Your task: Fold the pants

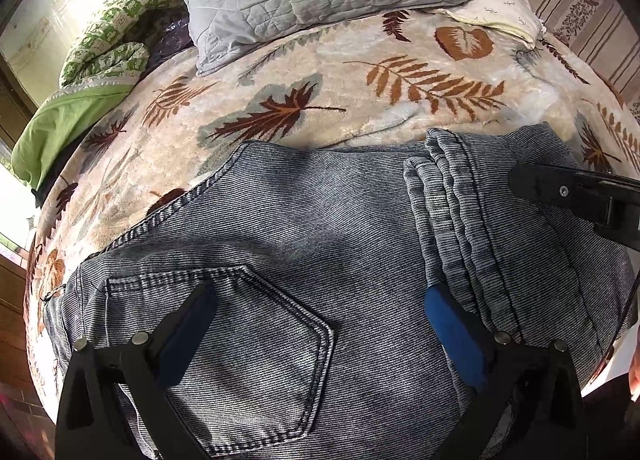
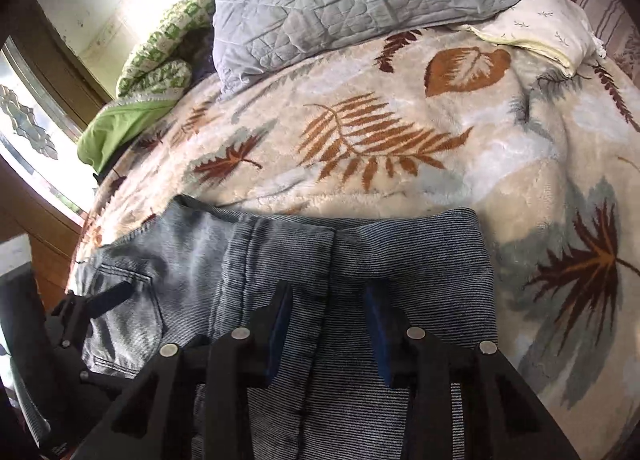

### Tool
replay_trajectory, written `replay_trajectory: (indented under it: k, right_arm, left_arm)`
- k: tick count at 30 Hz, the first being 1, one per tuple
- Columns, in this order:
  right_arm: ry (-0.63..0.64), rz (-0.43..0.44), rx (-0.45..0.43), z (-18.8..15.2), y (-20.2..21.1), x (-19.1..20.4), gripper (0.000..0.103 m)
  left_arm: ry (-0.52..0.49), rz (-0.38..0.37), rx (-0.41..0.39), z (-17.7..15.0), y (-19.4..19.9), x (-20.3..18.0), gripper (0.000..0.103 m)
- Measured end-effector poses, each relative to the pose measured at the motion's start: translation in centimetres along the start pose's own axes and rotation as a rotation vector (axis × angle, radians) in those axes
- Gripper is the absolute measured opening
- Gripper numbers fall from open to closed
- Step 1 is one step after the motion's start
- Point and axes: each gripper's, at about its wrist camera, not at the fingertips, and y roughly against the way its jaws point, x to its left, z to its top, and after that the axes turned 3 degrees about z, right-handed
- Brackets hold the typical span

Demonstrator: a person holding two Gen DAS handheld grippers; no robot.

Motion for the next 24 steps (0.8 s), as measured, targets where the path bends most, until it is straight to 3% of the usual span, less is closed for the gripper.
replay_trajectory:
  k: [7,13,16,21,24]
  right_arm:
    - [0.11,0.107,-0.118,-0.9,2.4,3.6,0.04]
    - [0.223,0.211,-0.116,-2.8,2.6,8.3,0.04]
    - [0.265,0.259,-0.079,-4.0,2.2,10.2,0.04]
    - [0.322,0.312,-0.026,-5.8,1.7,12.5,0.04]
    - [0.346,0.304,-0.004,-6.4,1.2,12.9,0.04]
  left_arm:
    - [0.171,0.067,-0.075,-0.8,3.8,7.2,0.103]
    - [0.419,0.14,-0.07,-6.8,6.8,17.9,0.103]
    - [0.496,0.171,-0.021,-10.6,7.4,22.3,0.103]
    - [0.686,0.022,0.077,-16.0,6.6,27.4,0.103]
    - [0.705,-0.064,0.147,-17.5,5.0,27.1,0.103]
